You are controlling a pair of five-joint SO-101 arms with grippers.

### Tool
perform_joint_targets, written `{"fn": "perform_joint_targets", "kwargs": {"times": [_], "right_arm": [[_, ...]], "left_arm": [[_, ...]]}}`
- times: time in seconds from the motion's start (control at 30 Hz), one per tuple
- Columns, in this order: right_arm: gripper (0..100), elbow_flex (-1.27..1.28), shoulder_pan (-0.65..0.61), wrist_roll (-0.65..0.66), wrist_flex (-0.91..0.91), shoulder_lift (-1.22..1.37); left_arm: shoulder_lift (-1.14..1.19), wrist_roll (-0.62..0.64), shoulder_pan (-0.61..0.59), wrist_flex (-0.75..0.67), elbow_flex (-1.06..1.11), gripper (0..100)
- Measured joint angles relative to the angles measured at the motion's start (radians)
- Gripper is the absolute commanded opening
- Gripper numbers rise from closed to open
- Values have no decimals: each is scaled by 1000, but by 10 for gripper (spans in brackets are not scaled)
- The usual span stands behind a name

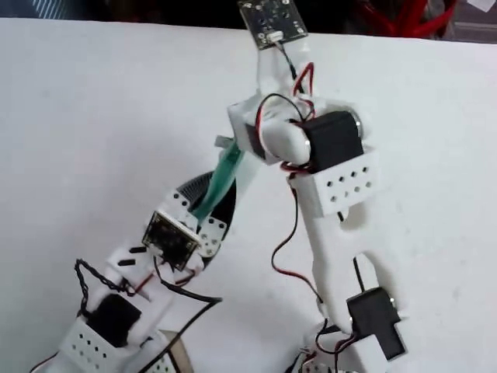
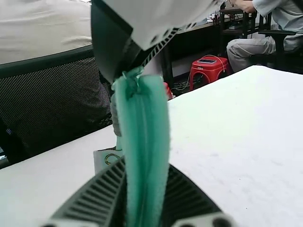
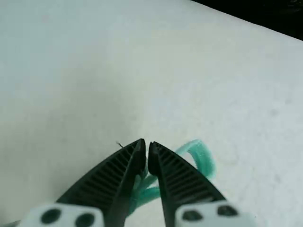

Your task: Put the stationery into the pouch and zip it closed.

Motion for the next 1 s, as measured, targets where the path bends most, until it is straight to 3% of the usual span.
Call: {"fn": "perform_joint_targets", "kwargs": {"times": [0.4,0.5,0.57,0.63,0.73,0.8,1.0], "right_arm": [[26,2,-3,8,18,-61],[140,2,-21,41,18,-135],[247,8,-15,150,23,-184],[324,26,-21,347,64,-219],[341,84,-31,720,121,-242],[341,106,-26,890,106,-242],[340,115,-40,988,20,-206]], "left_arm": [[0,0,-2,0,2,23],[0,0,-3,0,0,23],[0,0,-3,0,0,23],[0,0,-3,0,0,23],[0,0,-3,0,0,23],[0,0,-3,0,0,23],[0,0,-3,0,0,23]]}}
